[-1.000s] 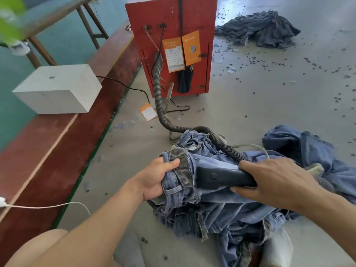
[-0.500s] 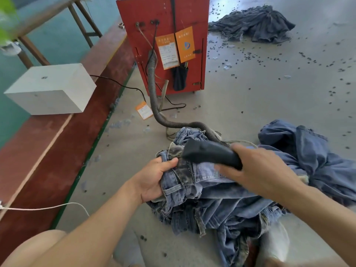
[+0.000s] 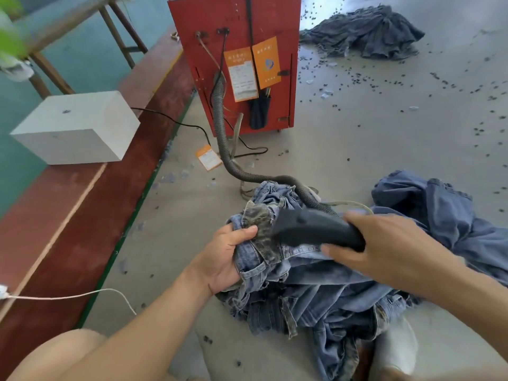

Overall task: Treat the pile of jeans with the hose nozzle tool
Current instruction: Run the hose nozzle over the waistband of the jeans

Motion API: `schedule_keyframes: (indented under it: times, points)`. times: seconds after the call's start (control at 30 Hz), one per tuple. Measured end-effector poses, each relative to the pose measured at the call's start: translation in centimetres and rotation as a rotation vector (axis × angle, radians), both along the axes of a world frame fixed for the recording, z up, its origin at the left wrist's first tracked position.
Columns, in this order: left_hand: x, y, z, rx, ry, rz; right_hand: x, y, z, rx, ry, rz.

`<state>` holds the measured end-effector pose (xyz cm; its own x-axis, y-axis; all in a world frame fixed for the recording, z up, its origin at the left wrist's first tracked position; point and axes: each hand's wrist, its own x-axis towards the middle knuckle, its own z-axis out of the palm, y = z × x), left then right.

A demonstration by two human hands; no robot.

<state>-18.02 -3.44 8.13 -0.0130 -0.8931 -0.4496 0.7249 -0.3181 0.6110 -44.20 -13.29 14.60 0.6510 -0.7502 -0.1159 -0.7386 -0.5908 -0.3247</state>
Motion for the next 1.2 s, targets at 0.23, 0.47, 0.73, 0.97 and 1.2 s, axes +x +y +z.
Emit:
schedule_keyframes:
  times: [0.23,0.47,0.73,0.97,1.2]
  points:
    - [0.4,0.4,-0.5,-0.007,-0.013,-0.046,1.5,-1.4,0.6,0.034,-0.071,-0.121]
    - [0.3,0.4,-0.4,-0.032,-0.046,-0.069,1.0,-1.0,1.1,0.089,0.04,0.045]
    - [0.6,0.7,-0.6,-0.072,-0.097,-0.099,0.5,-1.6,1.5,0.082,-0.042,0.03]
    - [0.6,0.8,-0.8,-0.049,-0.136,-0.121,1.7,-2.2,0.8,-0.037,-0.122,-0.088]
    - [1.0,0.6,-0.9,-0.002,-0.137,-0.115,0.9,-2.4,1.2,-0.019,0.034,0.111]
